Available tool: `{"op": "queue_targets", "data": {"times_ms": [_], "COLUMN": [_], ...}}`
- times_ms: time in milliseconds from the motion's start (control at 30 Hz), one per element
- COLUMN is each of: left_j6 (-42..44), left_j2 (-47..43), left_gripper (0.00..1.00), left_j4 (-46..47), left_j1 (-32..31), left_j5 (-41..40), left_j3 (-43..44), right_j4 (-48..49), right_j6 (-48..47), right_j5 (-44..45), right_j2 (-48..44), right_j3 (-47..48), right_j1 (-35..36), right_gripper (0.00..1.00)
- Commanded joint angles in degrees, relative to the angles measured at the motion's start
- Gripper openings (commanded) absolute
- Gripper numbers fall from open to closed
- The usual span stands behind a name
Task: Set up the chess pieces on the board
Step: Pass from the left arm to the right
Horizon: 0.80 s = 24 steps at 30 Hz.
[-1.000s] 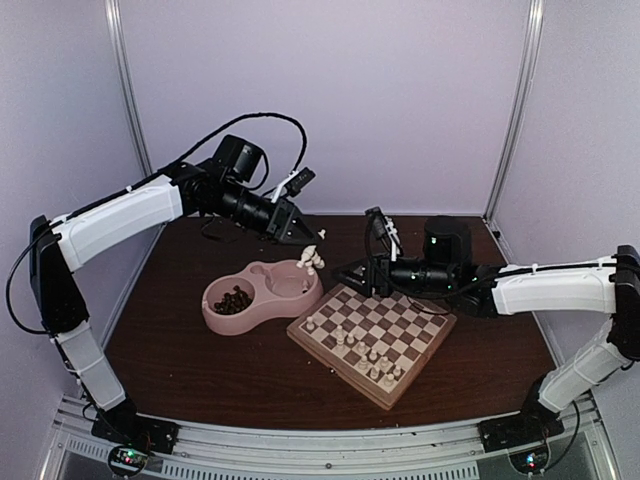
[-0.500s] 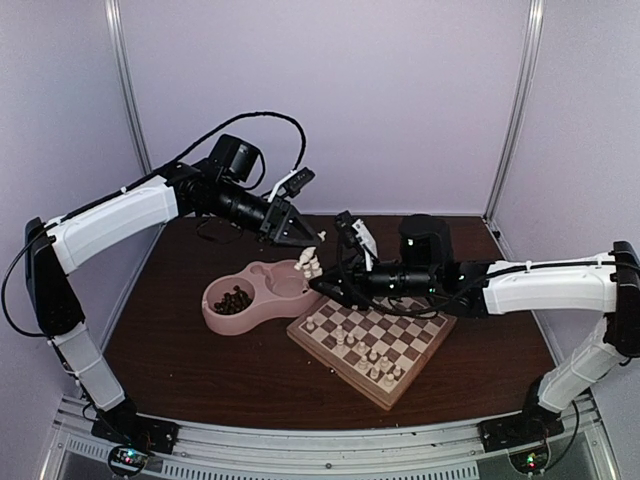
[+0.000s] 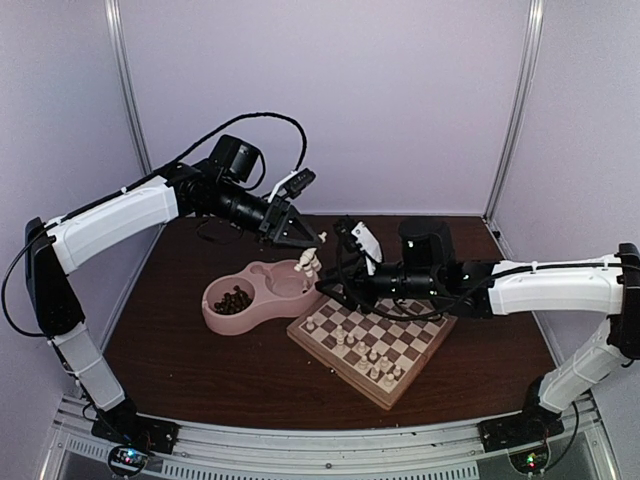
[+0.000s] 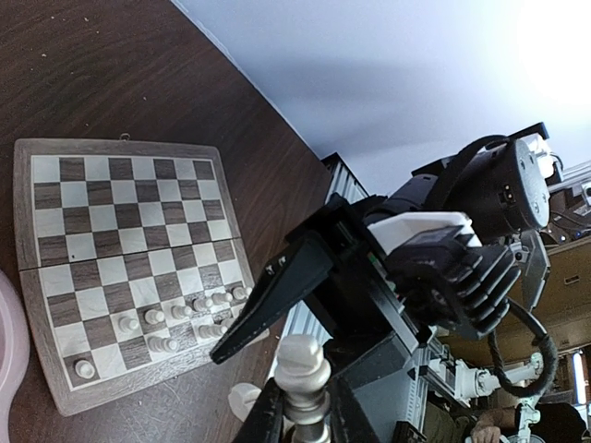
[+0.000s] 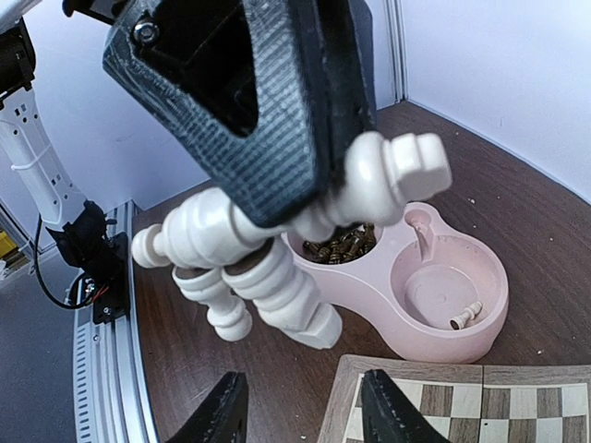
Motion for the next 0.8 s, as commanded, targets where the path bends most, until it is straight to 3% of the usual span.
{"op": "queue_targets", "data": {"times_ms": [0, 533, 767], "left_j6": [-0.6, -1.7, -1.9], "left_j2": [-2.0, -1.4, -1.1], "left_gripper": [0.17, 0.17, 0.17], "left_j4": [1.0, 0.5, -0.2], "left_j1": [-0.5, -1.4, -1.8], "left_j5": [1.9, 2.9, 3.0], "left_j3": [-0.7, -1.0, -1.3], "right_j4": [-0.6, -3.8, -4.4], "right_j6": [-3.1, -11.6, -12.3], "right_j5": [1.8, 6.6, 9.5], "right_j2": [-2.3, -2.0, -1.8], "right_j3": [1.1, 3.8, 4.2], "right_j1": [0.6, 3.1, 3.5], "right_gripper": [0.44, 0.36, 0.42]}}
